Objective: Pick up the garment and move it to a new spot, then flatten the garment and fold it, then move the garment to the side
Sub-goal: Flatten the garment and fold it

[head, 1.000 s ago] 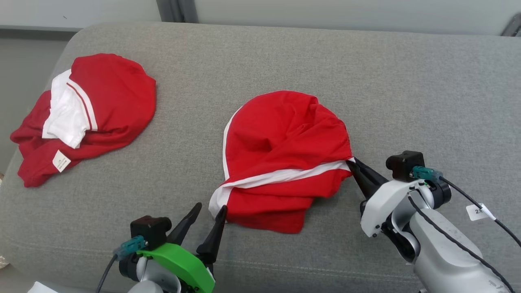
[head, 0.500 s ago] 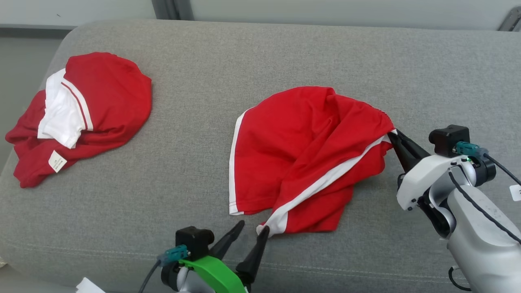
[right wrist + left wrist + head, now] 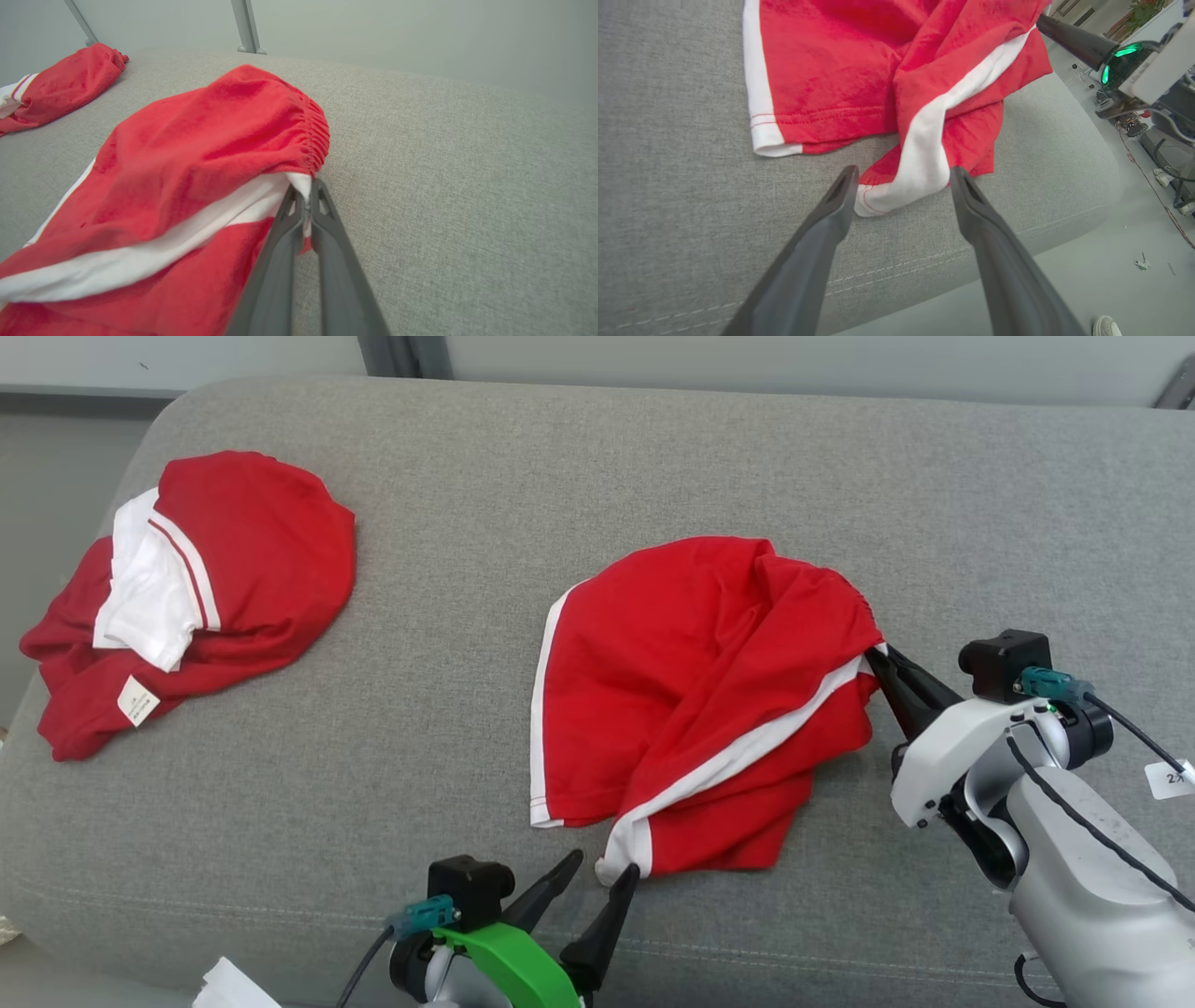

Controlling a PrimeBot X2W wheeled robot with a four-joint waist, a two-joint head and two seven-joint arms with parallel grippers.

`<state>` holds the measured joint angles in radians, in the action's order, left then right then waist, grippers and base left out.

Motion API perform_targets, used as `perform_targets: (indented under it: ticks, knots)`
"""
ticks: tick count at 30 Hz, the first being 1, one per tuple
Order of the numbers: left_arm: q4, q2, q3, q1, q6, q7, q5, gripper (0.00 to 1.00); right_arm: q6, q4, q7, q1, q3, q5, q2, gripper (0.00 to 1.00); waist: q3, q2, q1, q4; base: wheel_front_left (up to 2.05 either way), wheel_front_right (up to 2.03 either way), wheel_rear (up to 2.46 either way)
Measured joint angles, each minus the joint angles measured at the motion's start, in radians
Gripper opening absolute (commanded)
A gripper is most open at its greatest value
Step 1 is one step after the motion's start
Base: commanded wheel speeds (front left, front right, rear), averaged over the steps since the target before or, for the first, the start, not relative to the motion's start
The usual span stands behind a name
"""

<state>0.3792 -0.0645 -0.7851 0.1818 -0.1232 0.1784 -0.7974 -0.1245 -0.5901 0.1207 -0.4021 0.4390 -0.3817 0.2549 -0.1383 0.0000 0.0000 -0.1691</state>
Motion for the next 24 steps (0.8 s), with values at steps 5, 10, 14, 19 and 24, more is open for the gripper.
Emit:
perform_targets:
  ticks: [5,10,14,19,24]
  knots:
    - [0.005,0.002,-0.042,0.028,0.000,0.008,-0.019,1.00,0.000,0.000,0.000,-0.001,0.001,-0.007,0.007,0.00,-0.005,0.0000,0.0000,0.001,0.00,0.00,0.00]
    - [0.028,0.006,-0.078,0.031,0.000,0.009,-0.050,1.00,0.000,0.000,-0.003,-0.009,0.006,-0.008,0.007,0.00,-0.008,0.0000,0.0000,0.005,0.00,0.00,0.00]
    - [0.045,0.008,-0.092,0.047,0.000,0.018,-0.061,1.00,0.000,0.000,-0.003,-0.014,0.010,-0.009,0.009,0.00,-0.009,0.0000,0.0000,0.010,0.00,0.00,0.00]
    - [0.076,0.009,-0.096,0.067,0.000,0.028,-0.068,1.00,0.000,0.001,-0.003,-0.019,0.016,-0.020,0.011,0.00,-0.011,0.0000,0.0000,0.014,0.00,0.00,0.00]
    - [0.103,0.009,-0.118,0.085,0.000,0.036,-0.070,1.00,0.000,0.001,-0.003,-0.020,0.020,-0.025,0.011,0.00,-0.014,0.0000,0.0000,0.017,0.00,0.00,0.00]
